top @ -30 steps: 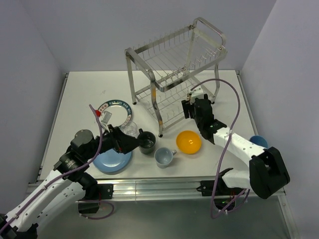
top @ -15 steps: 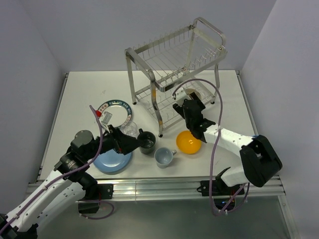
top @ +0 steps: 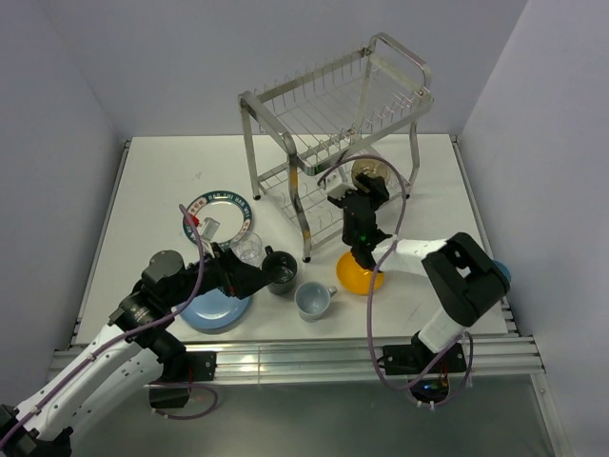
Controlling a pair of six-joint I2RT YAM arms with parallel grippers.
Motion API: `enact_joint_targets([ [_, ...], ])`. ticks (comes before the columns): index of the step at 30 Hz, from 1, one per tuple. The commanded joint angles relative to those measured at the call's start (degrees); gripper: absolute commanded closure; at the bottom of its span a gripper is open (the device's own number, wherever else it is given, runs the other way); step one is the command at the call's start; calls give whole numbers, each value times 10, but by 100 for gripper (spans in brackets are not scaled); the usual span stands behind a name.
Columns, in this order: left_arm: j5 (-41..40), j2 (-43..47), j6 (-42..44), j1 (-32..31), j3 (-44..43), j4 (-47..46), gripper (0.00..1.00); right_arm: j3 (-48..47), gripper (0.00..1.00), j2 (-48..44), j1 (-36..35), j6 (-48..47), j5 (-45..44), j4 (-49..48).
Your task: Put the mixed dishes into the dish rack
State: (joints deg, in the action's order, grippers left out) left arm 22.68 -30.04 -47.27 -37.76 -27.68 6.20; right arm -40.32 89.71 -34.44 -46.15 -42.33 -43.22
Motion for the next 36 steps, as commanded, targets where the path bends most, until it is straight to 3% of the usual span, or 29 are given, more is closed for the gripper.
enact_joint_targets([
  [1,10,-5,18,-2,6,-36,4,6,100,41,-7,-108,-52,-193],
  [5,14,-8,21,-1,10,-42,4,3,100,105,-6,-145,-65,-283],
  [10,17,-18,31,-2,9,-38,4,-18,100,145,-3,-162,-54,-309],
  [19,30,-38,25,-1,22,-77,4,-106,100,164,12,-124,-15,-195],
  [36,47,-29,17,-1,28,-92,5,-288,100,267,36,-172,15,-64],
])
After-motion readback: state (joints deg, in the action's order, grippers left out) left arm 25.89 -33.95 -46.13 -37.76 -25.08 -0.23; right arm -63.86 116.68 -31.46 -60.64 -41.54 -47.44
